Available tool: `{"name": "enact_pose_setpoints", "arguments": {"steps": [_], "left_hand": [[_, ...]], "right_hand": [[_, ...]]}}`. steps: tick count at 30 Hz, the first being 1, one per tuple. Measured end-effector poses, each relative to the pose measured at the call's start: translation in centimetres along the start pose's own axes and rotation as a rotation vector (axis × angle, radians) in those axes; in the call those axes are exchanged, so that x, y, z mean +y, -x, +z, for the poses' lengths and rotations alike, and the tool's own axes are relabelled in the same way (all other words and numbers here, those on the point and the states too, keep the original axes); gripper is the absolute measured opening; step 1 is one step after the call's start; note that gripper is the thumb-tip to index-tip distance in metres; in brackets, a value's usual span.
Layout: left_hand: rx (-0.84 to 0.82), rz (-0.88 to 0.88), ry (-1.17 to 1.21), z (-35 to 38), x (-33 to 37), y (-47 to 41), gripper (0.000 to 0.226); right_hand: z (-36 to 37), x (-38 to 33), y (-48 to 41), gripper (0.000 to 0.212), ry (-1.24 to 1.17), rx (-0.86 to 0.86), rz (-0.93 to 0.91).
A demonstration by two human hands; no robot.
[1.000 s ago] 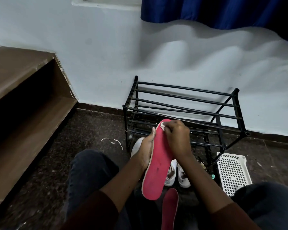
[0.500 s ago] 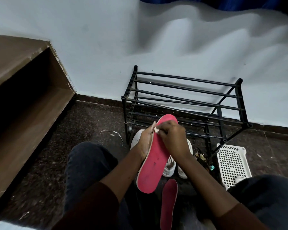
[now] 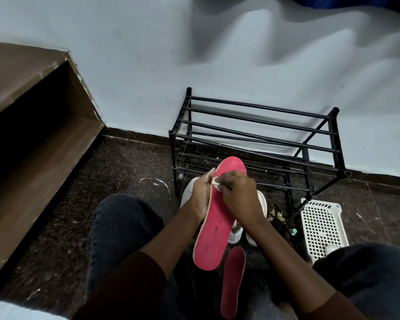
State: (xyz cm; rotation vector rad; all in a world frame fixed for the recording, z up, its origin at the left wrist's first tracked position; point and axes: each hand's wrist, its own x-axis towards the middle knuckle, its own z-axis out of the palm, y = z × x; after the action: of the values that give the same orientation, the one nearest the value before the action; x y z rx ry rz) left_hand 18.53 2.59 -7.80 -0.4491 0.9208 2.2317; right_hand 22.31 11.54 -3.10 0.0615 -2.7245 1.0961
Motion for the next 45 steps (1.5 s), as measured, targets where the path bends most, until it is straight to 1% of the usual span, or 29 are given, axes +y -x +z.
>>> {"name": "enact_pose_setpoints", "arguments": {"steps": [2,4,6,8,10,12,15,17,20,22,23,24,25,27,30,32,35,39,42,45], "left_hand": [[0.027,0.043,-0.046,-0.2,0.2,0.0,0.066],[0.075,0.099,-0.112,0.0,0.3,0.1,0.061],[-0.004,0.036,-0.093,0.5,0.1,0.4,0.066],[-0.011,0.041,-0.042,0.8,-0.1,0.3,0.073],[-0.054,0.049,-0.033,1.1,-0.3,0.3,0.074],[-0.079,0.047,-0.018,1.3,-0.6,0.5,0.072],[-0.070,0.045,-0.034,1.1,-0.9,0.4,0.072],[-0.085,0.047,-0.035,1.0,-0.7,0.5,0.072],[-0.073,0.030,-0.037,0.6,-0.6,0.6,0.071],[-0.008,0.064,-0.033,0.1,-0.3,0.7,0.065],[0.006,0.083,-0.042,-0.1,-0.2,0.6,0.066],[0.011,0.086,-0.047,-0.3,0.0,0.6,0.073],[0.013,0.091,-0.056,0.0,0.1,0.9,0.075],[0.003,0.069,-0.075,0.4,0.1,1.2,0.068],[-0.062,0.021,-0.049,1.0,-0.1,1.2,0.067],[-0.066,0.026,-0.017,1.2,-0.2,1.4,0.065],[-0.094,0.011,-0.029,1.5,-0.4,1.8,0.061],[-0.083,0.012,-0.035,1.0,-0.5,1.6,0.061],[-0.038,0.026,-0.052,0.7,-0.5,1.3,0.063],[-0.007,0.029,-0.082,0.6,-0.6,1.2,0.066]], "right_hand": [[0.0,-0.2,0.9,0.018,-0.037,-0.032,-0.002],[-0.1,-0.1,0.9,0.018,-0.038,-0.008,-0.016],[-0.4,0.0,0.4,0.018,-0.005,0.049,-0.046],[-0.5,0.0,-0.5,0.017,0.055,0.089,-0.072],[-0.7,0.2,-1.7,0.017,0.108,0.143,-0.083],[-1.2,0.5,-3.0,0.018,0.129,0.194,-0.034],[-1.6,0.7,-3.8,0.019,0.120,0.256,0.046],[-1.6,0.6,-3.6,0.019,0.115,0.245,0.032],[-1.3,0.4,-2.3,0.018,0.091,0.162,0.017],[-0.8,0.0,-0.7,0.017,0.070,0.079,0.027],[-0.7,-0.2,0.3,0.017,0.064,0.050,0.022],[-0.6,-0.3,1.1,0.018,0.056,0.035,0.004],[-0.6,-0.4,1.8,0.018,0.047,0.032,-0.018],[-0.9,-0.2,2.2,0.018,0.043,0.033,-0.051],[-1.2,0.6,0.8,0.018,0.116,0.082,-0.078],[-1.4,1.0,-0.9,0.018,0.162,0.153,-0.068],[-2.1,1.6,-3.4,0.018,0.155,0.227,-0.005],[-2.5,1.8,-3.4,0.017,0.094,0.213,0.024],[-1.9,1.7,-1.1,0.017,0.100,0.176,0.014],[-1.5,1.5,1.5,0.019,0.054,0.130,0.056]]}}
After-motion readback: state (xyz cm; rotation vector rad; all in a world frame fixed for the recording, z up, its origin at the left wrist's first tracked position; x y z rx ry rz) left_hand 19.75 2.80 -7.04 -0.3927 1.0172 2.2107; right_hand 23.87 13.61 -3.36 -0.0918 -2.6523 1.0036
